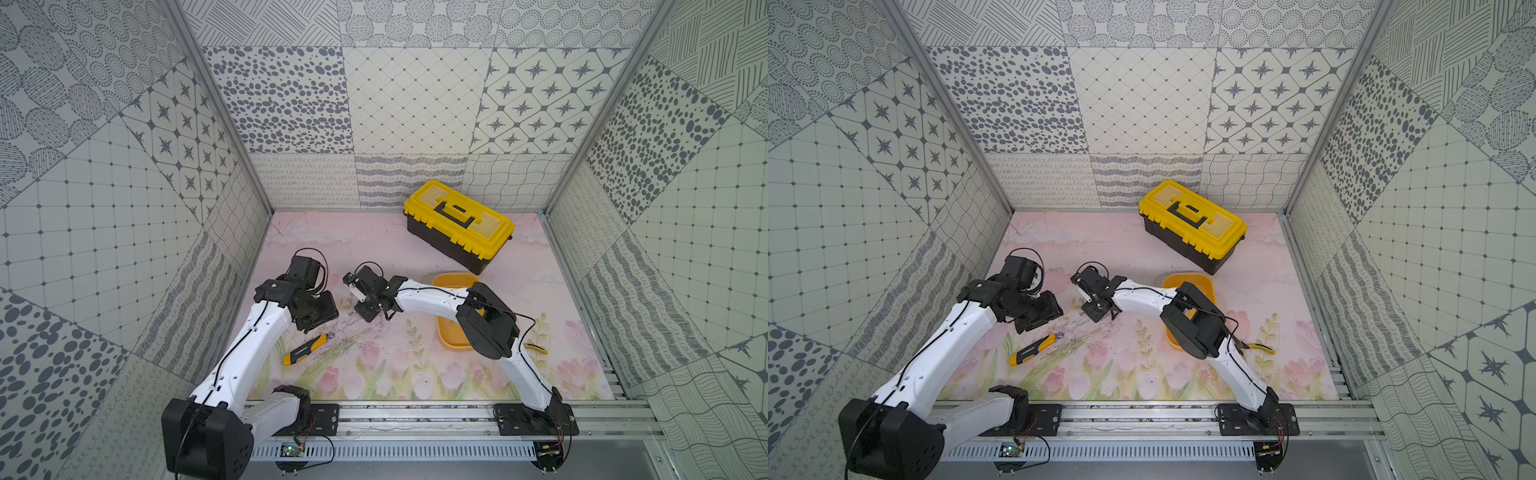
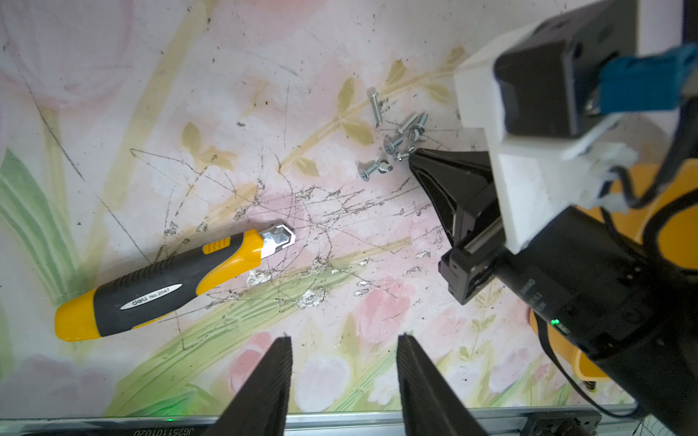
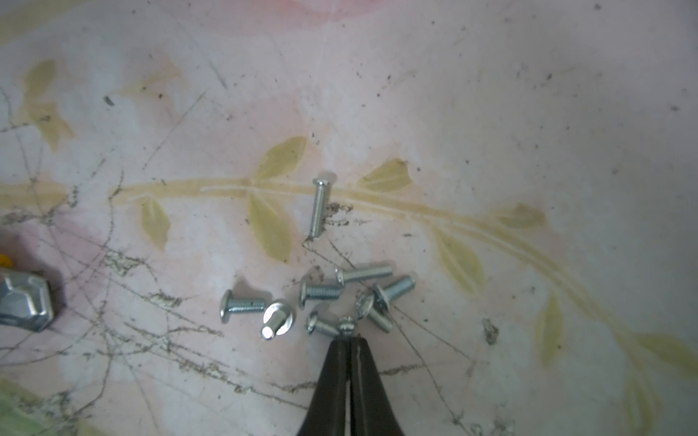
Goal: Put the screws on the desktop into the storage box
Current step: Pick up the screw from the center of the board, then place the screw in the storage box.
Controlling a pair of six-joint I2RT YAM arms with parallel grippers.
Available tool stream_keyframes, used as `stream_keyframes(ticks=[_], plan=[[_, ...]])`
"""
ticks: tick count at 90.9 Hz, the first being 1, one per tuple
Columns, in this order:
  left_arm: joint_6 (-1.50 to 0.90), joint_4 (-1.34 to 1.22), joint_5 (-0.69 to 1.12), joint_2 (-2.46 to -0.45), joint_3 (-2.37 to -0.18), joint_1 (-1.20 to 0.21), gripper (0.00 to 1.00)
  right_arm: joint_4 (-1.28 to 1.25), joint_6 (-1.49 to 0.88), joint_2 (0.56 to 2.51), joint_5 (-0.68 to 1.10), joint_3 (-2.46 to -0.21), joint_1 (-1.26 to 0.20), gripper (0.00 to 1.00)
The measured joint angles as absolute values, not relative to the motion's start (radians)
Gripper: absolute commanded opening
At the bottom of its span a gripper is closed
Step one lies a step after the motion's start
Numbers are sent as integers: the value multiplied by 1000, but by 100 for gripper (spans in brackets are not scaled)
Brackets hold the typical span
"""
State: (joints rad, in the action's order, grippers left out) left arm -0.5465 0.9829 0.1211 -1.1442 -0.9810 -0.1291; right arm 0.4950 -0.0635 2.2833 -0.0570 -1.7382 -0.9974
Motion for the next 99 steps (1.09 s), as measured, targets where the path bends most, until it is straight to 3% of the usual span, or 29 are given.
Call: stream_keyframes(ticks=[42, 68, 83, 99], plan=[[-546, 982, 121, -1145, -981, -129, 50, 512, -114, 2140, 14, -1559, -986, 0], [-546, 974, 129, -1163, -980, -129, 51, 460, -204, 1844, 91, -1344, -942, 0], [-546, 967, 140, -1195, -980, -130, 50, 416, -261, 1600, 100, -1177, -846, 0], [-537, 968, 165, -1254, -987, -134, 47, 400, -322, 1412, 85, -952, -631, 0]])
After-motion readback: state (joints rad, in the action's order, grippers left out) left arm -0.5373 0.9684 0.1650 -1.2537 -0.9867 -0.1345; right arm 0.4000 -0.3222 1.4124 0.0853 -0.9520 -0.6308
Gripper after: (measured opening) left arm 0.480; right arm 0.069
